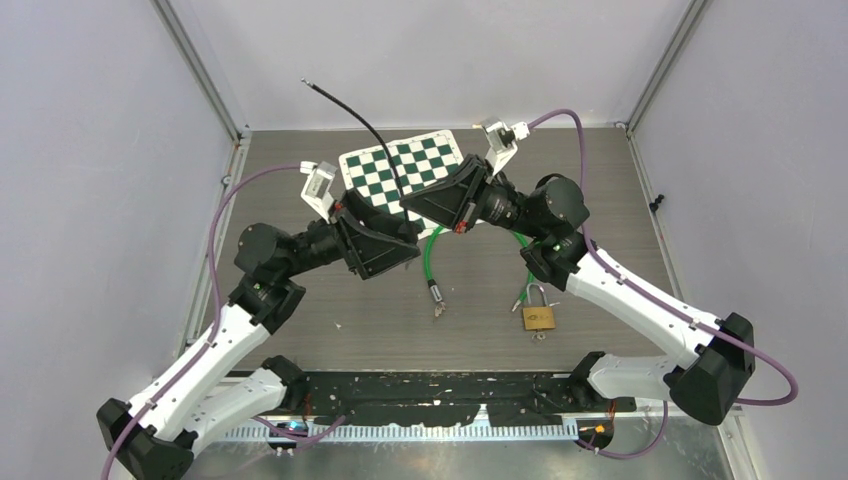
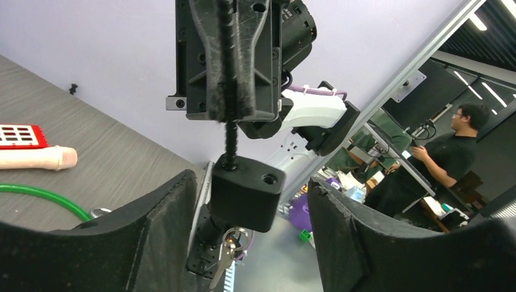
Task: Lock with the key
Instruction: Lock the lock.
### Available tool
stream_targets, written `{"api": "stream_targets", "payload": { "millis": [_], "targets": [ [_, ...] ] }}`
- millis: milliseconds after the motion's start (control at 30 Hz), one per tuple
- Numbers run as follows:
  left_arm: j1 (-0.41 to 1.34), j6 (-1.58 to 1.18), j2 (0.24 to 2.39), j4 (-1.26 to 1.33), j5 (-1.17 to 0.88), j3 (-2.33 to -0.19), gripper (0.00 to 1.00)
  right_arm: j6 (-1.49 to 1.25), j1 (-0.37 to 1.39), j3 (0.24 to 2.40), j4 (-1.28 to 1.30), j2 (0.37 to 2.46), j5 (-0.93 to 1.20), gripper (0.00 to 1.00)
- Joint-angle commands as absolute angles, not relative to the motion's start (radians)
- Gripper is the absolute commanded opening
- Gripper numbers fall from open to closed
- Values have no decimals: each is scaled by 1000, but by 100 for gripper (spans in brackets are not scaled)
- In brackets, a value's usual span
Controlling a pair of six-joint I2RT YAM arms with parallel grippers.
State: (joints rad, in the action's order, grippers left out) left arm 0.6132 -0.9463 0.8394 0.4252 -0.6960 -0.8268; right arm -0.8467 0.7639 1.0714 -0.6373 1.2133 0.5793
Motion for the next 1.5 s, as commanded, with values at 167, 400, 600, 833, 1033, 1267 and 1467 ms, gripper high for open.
{"api": "stream_targets", "payload": {
  "millis": [167,400,600,833,1033,1267,1467],
  "targets": [
    [616,-1009,860,548,-729,-812,41,-911,762,1103,-769,1222,585,5],
    [616,-984,855,529,-712,-807,6,-896,762,1091,-736,1221,587,5],
    [616,-961,844,483,-684,-805,48,-897,762,1088,-721,1230,580,5],
    [616,-941,822,467,-661,-796,64,-902,762,1091,-724,1228,571,5],
    [616,-938,821,486,-644,-785,60,-918,762,1083,-734,1237,584,5],
    [616,-964,855,567,-630,-776,54,-955,762,1071,-785,1257,593,5],
    [616,-968,857,580,-631,-754,11,-961,762,1071,-786,1258,593,5]
  ]
}}
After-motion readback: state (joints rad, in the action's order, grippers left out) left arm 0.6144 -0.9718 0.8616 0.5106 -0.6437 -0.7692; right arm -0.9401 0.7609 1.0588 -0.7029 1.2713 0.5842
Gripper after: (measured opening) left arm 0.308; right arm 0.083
